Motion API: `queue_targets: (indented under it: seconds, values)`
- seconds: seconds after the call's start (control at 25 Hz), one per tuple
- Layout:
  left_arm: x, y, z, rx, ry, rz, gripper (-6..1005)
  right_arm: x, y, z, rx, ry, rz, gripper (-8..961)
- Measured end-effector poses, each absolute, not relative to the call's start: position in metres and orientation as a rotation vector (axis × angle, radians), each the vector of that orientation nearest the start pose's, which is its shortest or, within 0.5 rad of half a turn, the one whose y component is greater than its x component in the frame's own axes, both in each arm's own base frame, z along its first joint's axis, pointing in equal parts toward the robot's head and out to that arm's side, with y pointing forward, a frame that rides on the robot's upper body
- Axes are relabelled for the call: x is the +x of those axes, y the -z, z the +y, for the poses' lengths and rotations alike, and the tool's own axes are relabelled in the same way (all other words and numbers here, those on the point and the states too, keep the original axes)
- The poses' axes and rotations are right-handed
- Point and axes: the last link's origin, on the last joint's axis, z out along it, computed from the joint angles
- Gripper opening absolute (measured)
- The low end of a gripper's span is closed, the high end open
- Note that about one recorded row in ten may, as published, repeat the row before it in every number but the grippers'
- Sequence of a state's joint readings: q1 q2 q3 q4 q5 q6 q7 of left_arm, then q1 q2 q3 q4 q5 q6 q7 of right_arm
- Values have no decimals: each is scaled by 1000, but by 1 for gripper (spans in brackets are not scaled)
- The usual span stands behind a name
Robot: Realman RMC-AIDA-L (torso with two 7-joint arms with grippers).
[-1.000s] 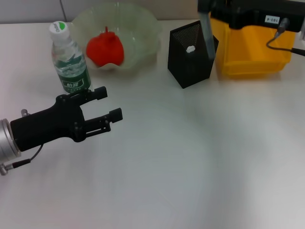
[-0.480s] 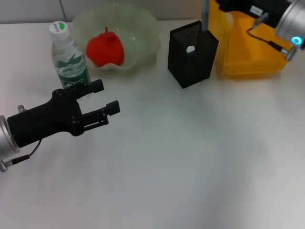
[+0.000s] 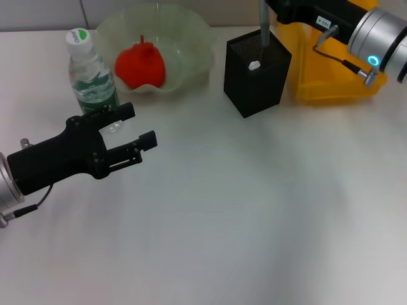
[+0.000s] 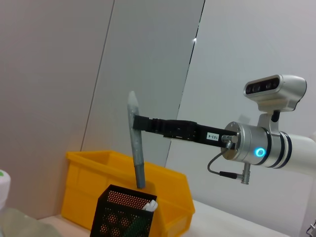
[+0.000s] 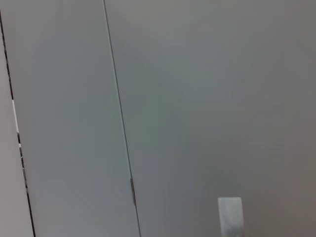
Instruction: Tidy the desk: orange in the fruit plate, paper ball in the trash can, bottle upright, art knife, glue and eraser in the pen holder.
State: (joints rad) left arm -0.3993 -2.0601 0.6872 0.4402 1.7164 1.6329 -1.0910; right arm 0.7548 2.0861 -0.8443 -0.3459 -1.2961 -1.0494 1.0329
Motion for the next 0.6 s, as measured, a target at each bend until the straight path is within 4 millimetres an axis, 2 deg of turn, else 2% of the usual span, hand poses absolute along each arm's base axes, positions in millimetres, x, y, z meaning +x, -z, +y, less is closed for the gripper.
queue_targets:
  seconds: [0.56, 0.6]
  values:
    - [-288, 4, 286, -2506, 1034, -569, 799, 208, 20, 428, -2191, -911, 586, 208]
    - [-288, 3, 286, -2506, 1035, -569, 799, 208, 19, 428, -2188, -918, 589, 435]
